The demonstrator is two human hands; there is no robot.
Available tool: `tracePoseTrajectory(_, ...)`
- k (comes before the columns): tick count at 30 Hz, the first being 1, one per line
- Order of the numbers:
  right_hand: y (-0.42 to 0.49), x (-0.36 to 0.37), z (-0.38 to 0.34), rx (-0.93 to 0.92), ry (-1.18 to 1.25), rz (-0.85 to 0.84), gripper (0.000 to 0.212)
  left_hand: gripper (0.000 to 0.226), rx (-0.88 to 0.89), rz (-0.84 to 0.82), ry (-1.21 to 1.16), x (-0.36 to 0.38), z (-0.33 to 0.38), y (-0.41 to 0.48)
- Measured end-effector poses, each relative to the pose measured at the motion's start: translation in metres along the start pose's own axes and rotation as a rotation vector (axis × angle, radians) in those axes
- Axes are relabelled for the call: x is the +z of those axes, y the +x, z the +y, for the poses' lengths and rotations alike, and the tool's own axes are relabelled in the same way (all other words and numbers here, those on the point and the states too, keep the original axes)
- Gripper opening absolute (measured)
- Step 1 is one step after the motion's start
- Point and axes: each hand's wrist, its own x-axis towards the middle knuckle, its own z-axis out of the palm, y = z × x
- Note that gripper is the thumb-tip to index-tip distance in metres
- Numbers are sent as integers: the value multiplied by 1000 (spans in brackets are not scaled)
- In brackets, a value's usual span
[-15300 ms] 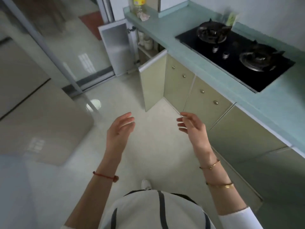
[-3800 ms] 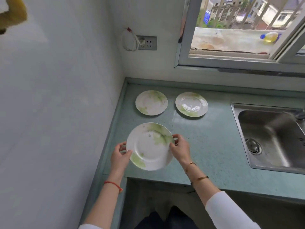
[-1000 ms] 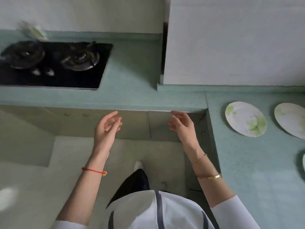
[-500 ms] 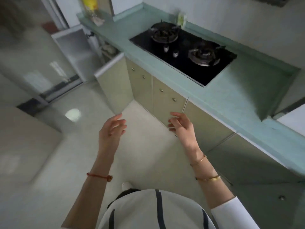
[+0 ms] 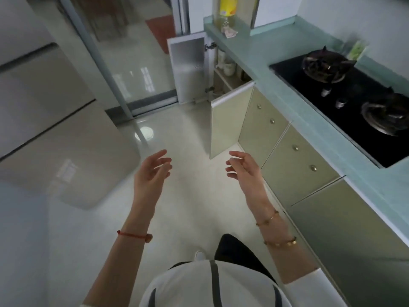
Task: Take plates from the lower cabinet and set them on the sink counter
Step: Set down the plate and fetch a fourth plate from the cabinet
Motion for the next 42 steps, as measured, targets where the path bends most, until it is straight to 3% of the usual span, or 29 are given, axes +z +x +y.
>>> tracePoseTrajectory(7,71,65,-13,-29,-62,-120,17,29,1,79,-32,-21,11,64)
tracePoseTrajectory(17,237,148,-61,-99,-125,-196,13,33,32,122,-50,-8,50,228)
tracePoseTrajectory(26,373,205,-111,-111,-194,-213,24,34,38,166,-82,7,84,372)
tracePoseTrajectory(33,462,249,-126,-77,-183,-152,26,31,30,155,-79,8,91,489)
tracePoseTrajectory(42,597,326,-144,-68,-94,59,21,29,32,-37,-42,13,119,690)
